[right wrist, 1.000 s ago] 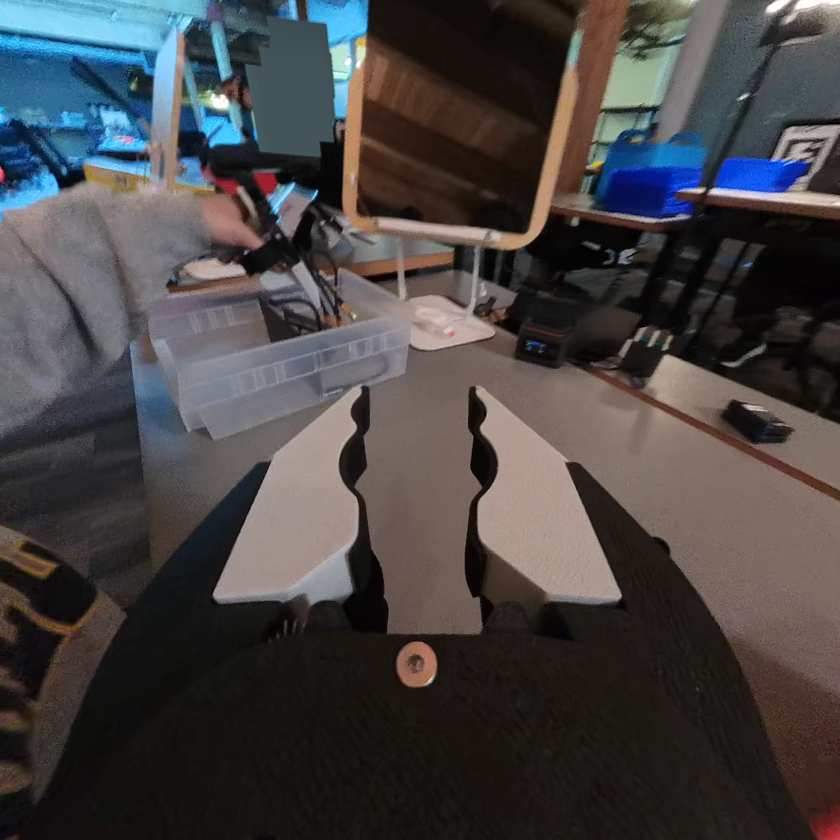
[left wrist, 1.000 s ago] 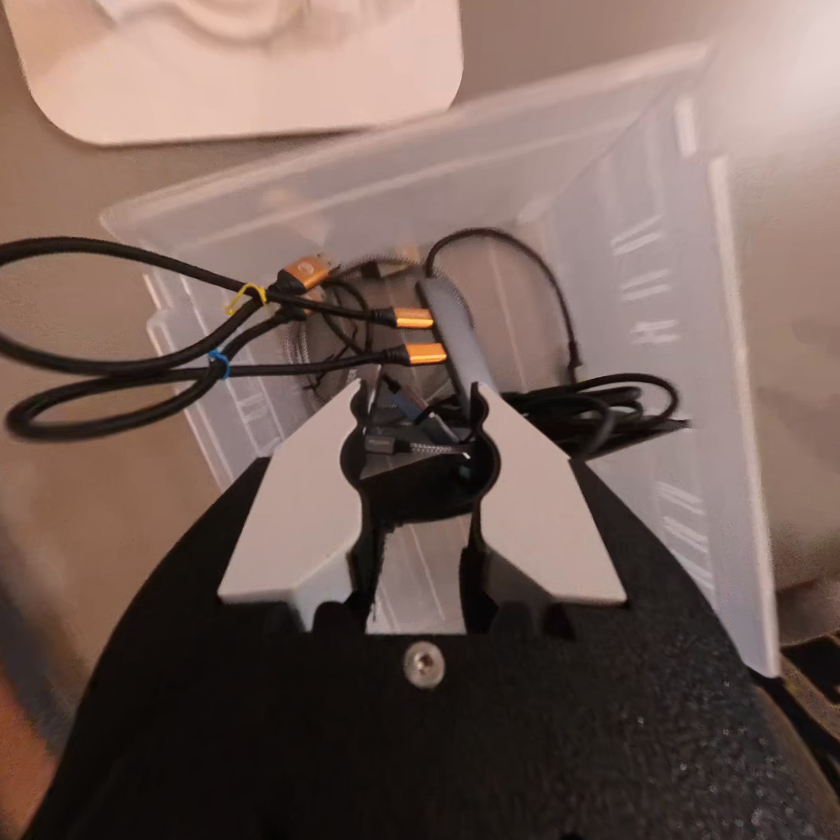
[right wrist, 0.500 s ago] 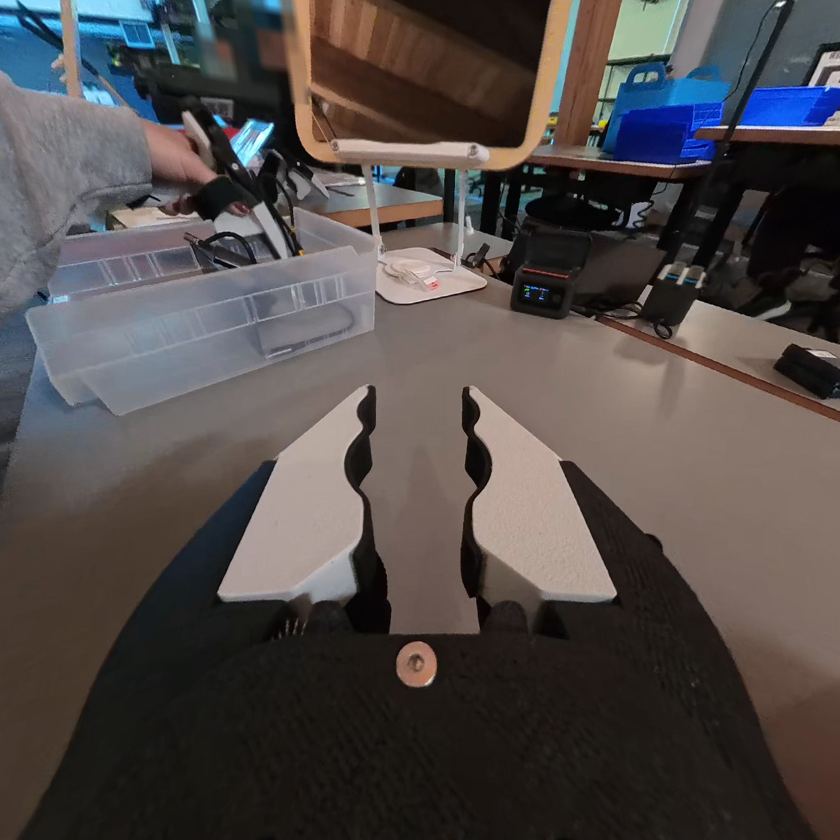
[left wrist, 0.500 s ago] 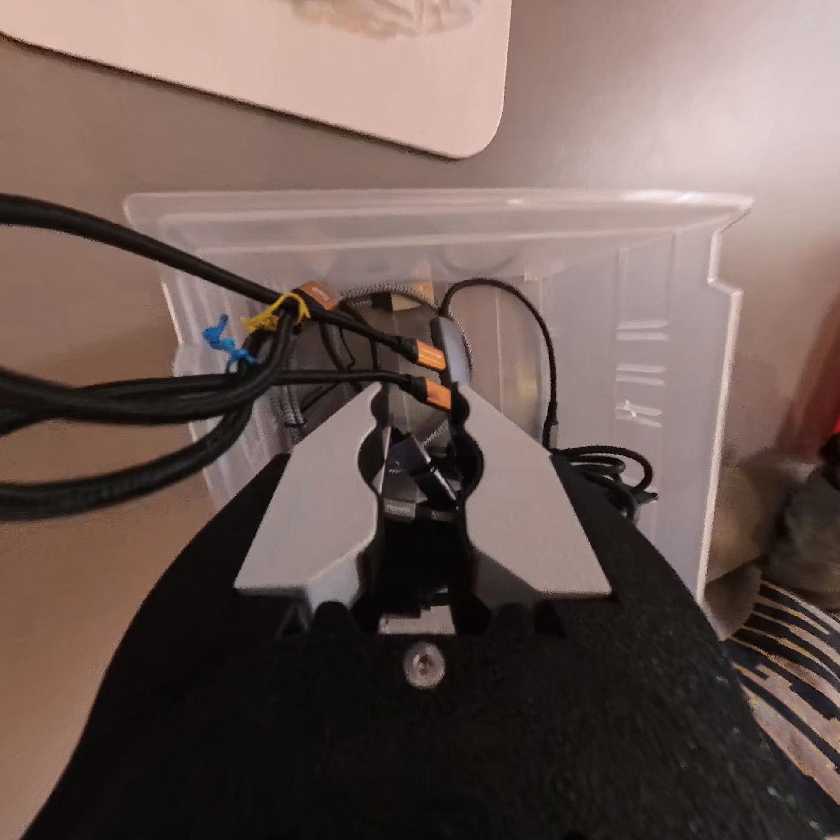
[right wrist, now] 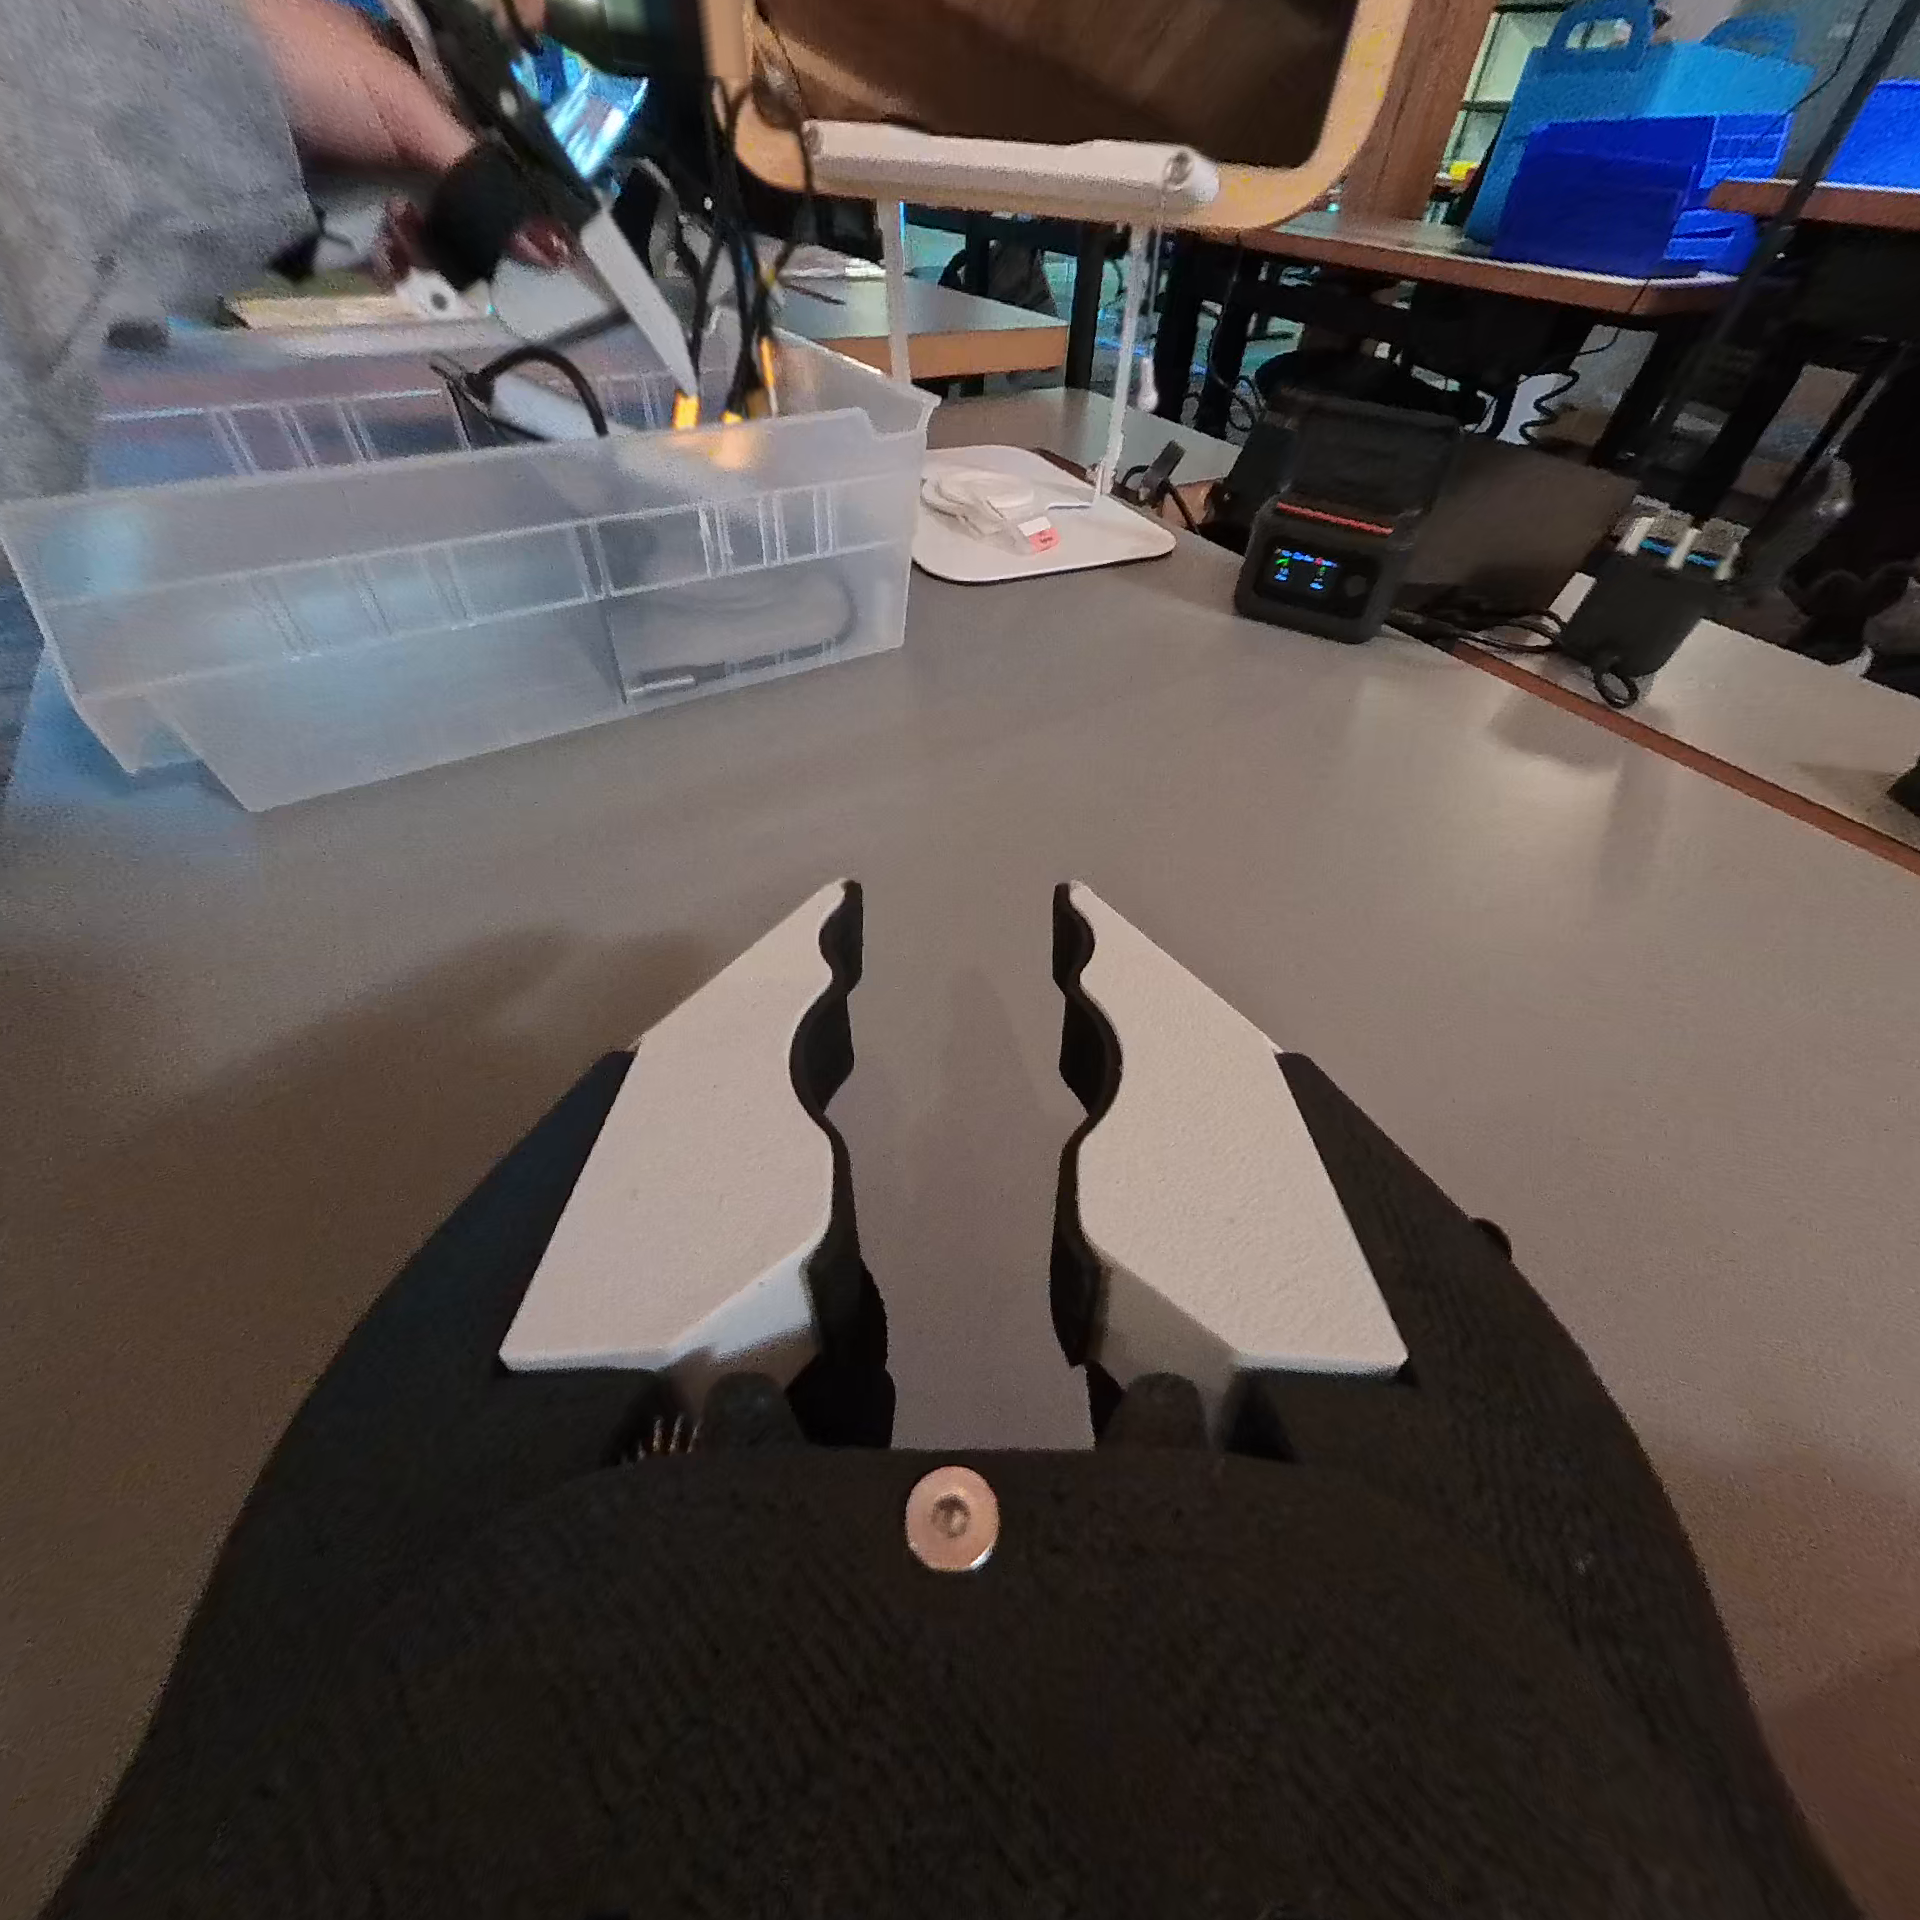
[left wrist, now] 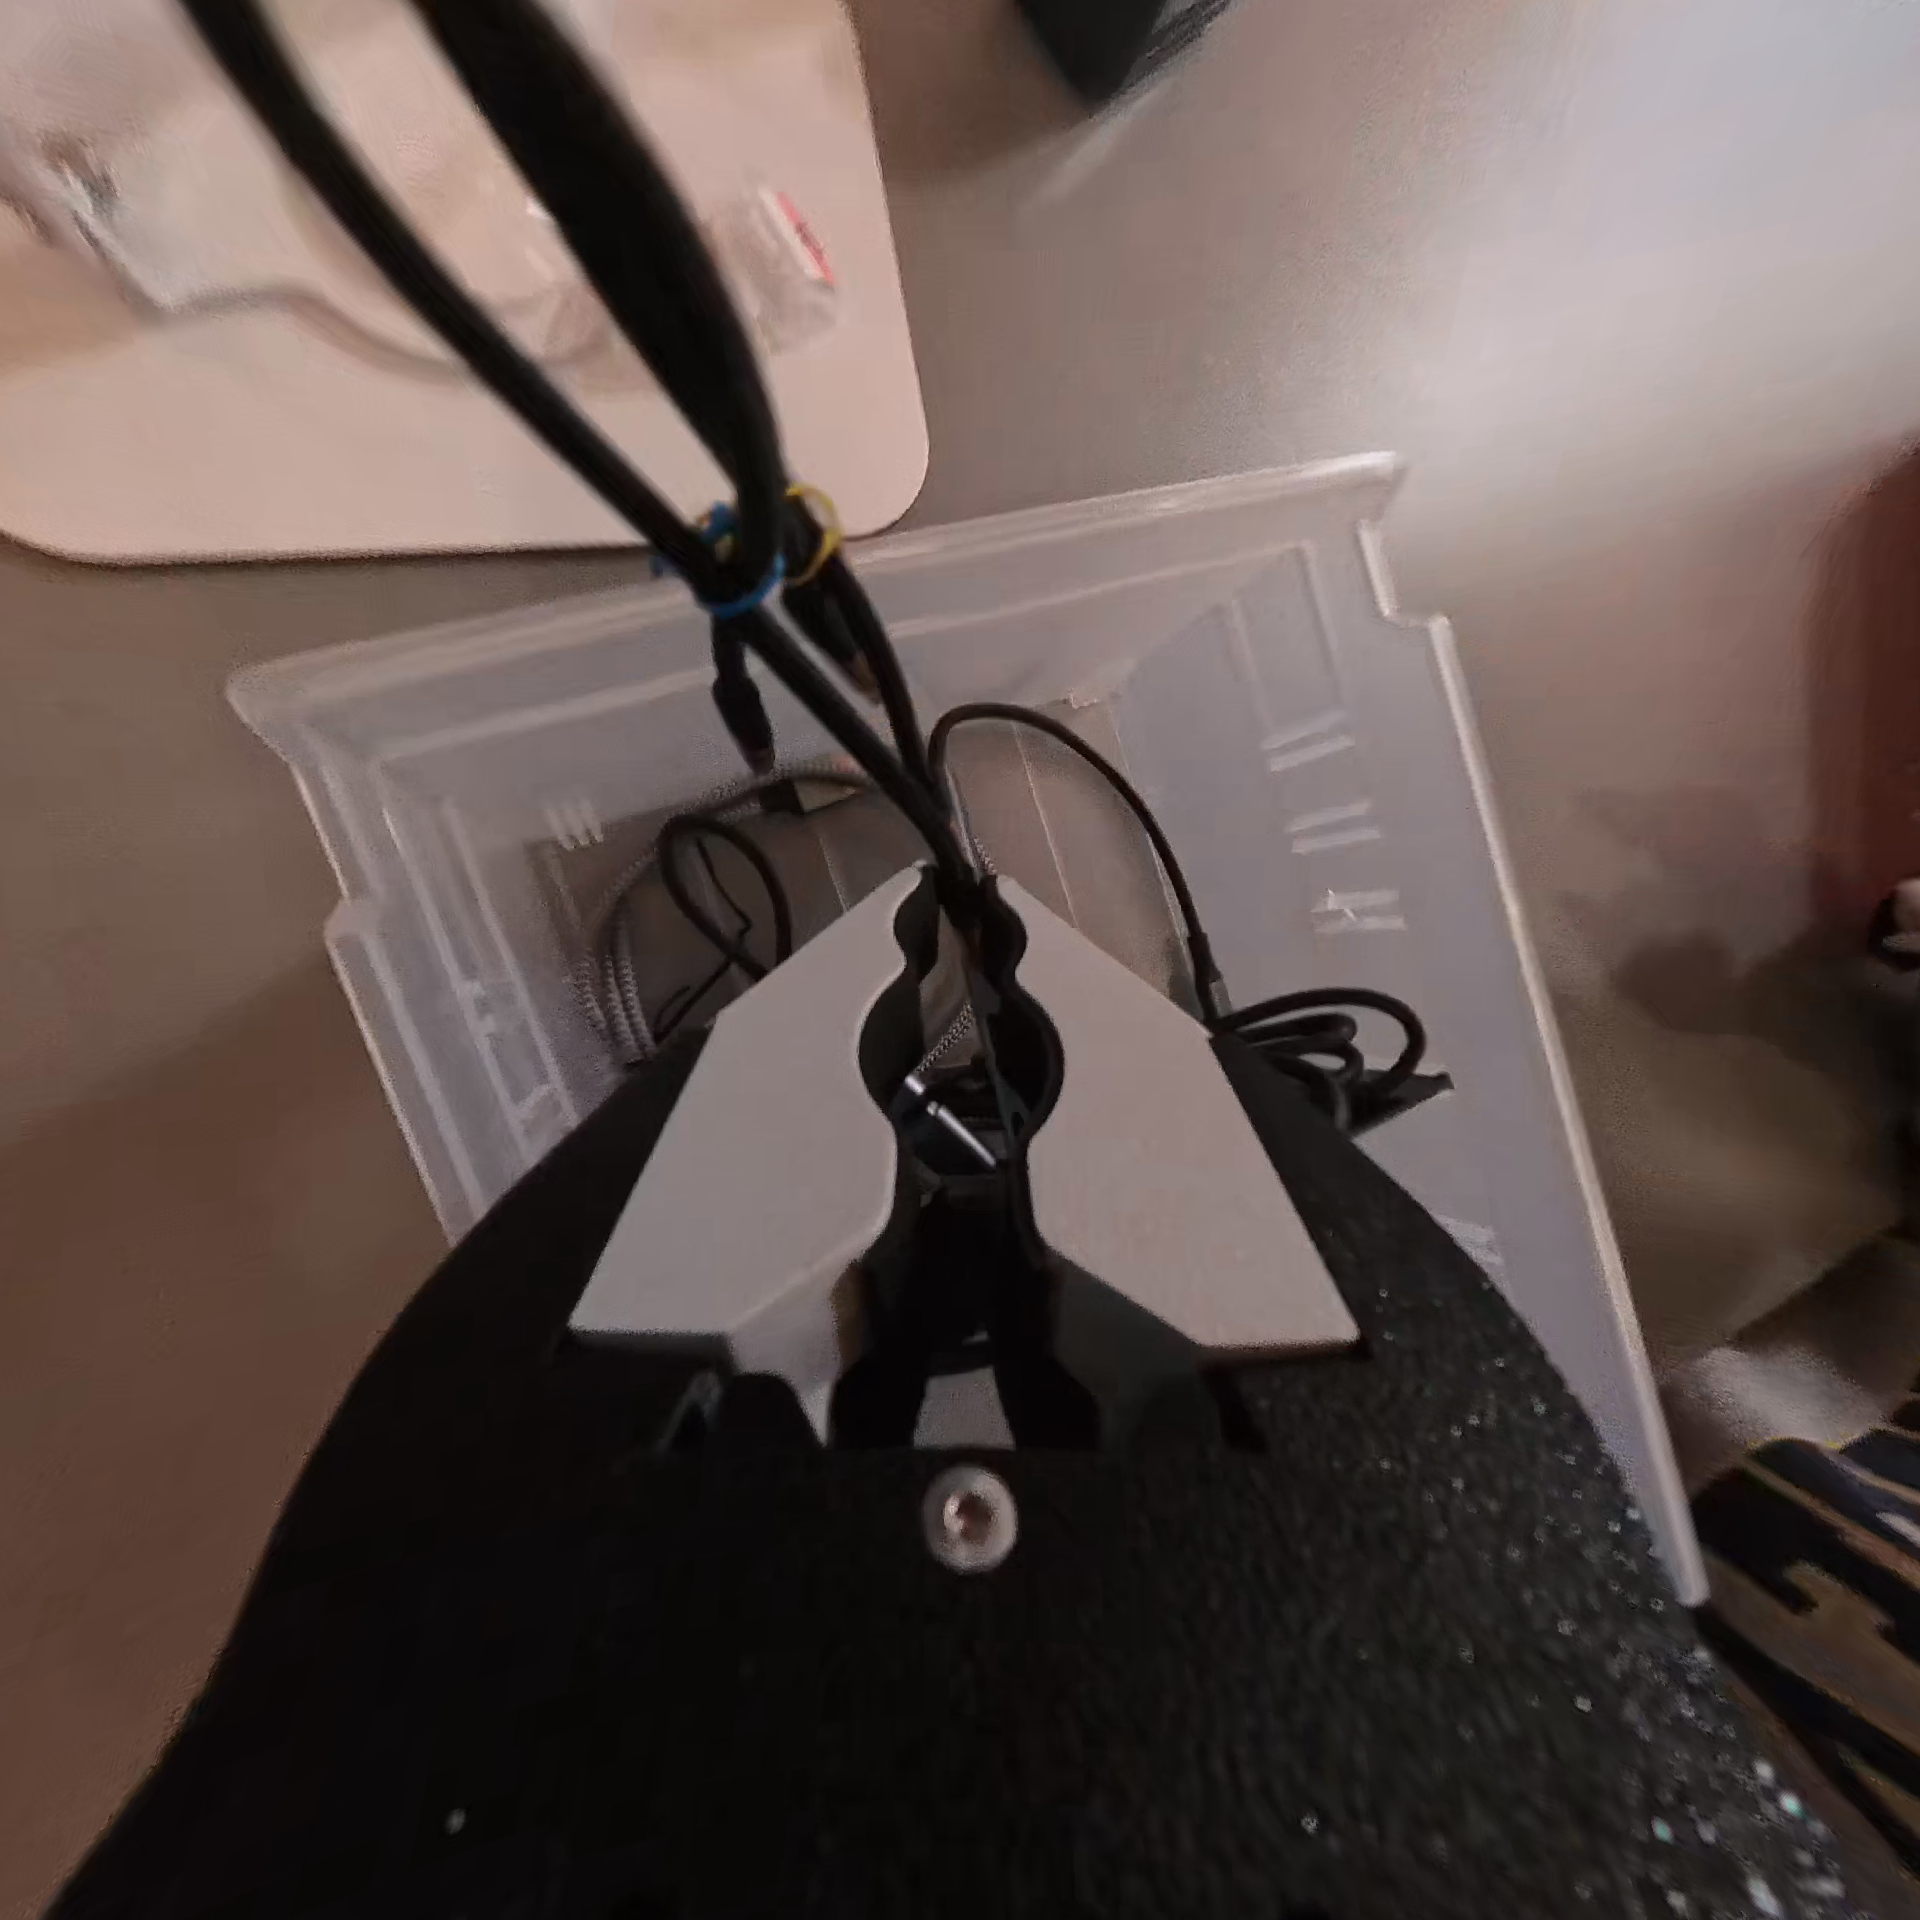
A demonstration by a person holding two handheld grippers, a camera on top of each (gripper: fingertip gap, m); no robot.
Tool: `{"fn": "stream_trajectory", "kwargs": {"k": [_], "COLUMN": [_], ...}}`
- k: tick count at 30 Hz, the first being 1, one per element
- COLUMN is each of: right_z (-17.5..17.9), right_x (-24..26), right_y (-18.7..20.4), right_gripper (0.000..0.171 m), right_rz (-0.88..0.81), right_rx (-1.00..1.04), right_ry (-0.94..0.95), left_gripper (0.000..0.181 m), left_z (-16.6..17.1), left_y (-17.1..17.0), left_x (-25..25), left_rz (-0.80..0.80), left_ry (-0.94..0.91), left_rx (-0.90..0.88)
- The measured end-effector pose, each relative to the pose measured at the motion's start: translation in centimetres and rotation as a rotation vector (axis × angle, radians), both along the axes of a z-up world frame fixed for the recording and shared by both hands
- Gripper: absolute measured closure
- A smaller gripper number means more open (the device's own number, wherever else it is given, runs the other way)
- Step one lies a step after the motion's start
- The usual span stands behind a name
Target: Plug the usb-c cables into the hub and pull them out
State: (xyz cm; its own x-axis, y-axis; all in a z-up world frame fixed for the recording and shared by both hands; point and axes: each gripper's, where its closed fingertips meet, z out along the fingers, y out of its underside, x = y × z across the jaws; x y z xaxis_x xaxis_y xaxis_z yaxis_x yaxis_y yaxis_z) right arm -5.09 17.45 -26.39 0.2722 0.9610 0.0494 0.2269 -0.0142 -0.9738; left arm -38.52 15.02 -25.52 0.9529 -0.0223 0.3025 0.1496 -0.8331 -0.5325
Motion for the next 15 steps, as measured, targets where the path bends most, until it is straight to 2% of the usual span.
{"fn": "stream_trajectory", "kwargs": {"k": [5,12,15], "right_z": [-0.3,-0.1,0.5], "right_x": [-0.5,-0.6,-0.2], "right_y": [-0.4,-0.2,0.3], "right_gripper": [0.136,0.137,0.137], "right_rz": [0.016,-0.011,-0.046], "right_rx": [0.068,0.17,0.208], "right_ry": [-0.033,-0.053,-0.032], "left_gripper": [0.176,0.177,0.177], "left_z": [5.1,18.4,24.2], "left_y": [-0.1,0.5,0.8], "left_x": [1.2,4.6,7.6], "left_rz": [-0.079,-0.095,-0.125], "left_ry": [0.318,0.73,0.826], "left_rx": [0.135,0.498,0.668]}}
